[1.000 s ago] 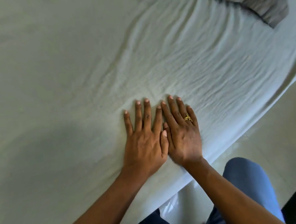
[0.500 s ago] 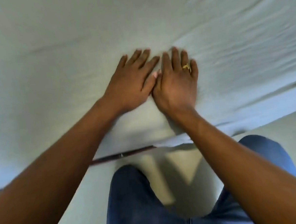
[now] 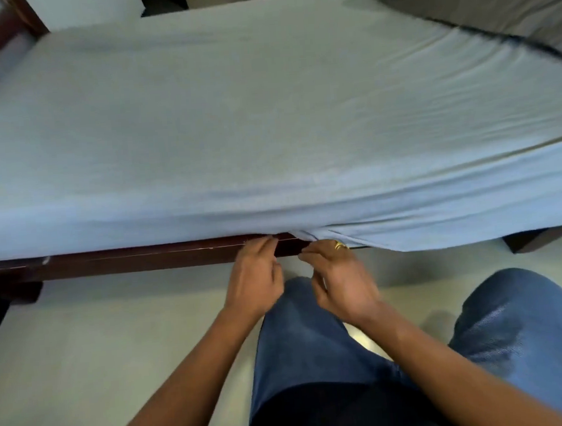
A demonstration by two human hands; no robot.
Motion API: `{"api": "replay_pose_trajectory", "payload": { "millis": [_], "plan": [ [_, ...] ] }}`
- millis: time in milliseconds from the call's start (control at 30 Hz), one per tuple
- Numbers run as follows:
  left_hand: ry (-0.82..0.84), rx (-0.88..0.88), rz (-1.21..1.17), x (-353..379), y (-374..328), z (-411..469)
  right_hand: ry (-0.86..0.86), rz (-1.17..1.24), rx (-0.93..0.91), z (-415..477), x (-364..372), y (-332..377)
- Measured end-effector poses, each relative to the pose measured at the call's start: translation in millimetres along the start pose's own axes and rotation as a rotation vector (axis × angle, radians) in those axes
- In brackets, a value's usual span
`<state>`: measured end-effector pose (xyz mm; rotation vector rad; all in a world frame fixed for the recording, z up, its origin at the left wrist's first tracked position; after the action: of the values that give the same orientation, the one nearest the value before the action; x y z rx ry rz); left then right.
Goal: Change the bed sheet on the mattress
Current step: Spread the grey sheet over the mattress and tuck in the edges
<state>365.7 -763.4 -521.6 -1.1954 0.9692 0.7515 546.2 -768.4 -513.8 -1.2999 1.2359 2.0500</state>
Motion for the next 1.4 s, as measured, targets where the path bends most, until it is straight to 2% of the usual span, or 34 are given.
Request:
{"api": "replay_pose_trajectory", "payload": {
  "millis": [67, 233, 433, 567, 700, 833, 967, 1067, 1167, 1267, 1400],
  "plan": [
    [0.113, 0.021, 0.094, 18, 5, 14, 0.047, -0.023, 0.055, 0, 9, -2],
    [0.177, 0.037, 0.265, 28, -6, 24, 0.189, -0.175, 0.146, 23, 18, -20],
    [0.181, 0.107, 0.125, 31, -12, 31, 0.355, -0.376, 0.240, 54, 44, -27],
    [0.218, 0.093, 0.118, 33, -14, 45, 0.374, -0.312, 0.258, 59, 43, -23],
    [0.405, 0.062, 0.224, 52, -12, 41, 0.358, -0.232, 0.241, 33, 26, -30],
    [0.385, 0.050, 0.237, 48, -15, 35, 0.414, -0.312, 0.319, 50, 20, -45],
    [0.251, -0.016, 0.246, 27, -9, 32, 0.455, -0.313, 0.436, 72, 18, -39],
    [0.345, -0.086, 0.293, 30, 4, 33, 0.432, -0.295, 0.401, 56, 13, -33],
    [0.446, -0.079, 0.318, 36, 10, 33, 0.346, -0.220, 0.311, 30, 10, -15],
    [0.389, -0.056, 0.301, 29, 10, 34, 0.365, -0.194, 0.217, 35, 17, -8],
    [0.263, -0.021, 0.349, 10, -10, 41, 0.355, -0.204, 0.282, 64, 26, -22]
  ]
}}
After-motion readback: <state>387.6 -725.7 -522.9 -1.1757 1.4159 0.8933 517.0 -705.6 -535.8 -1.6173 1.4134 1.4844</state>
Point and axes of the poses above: each hand's wrist, its own z-axis towards the middle knuckle, its own x-axis out of the palm, y = z × x, the point moved 3 cm from there along z, towards the middle knuckle, and after that the axes turned 9 degrees about y, right-handed, at the moved point
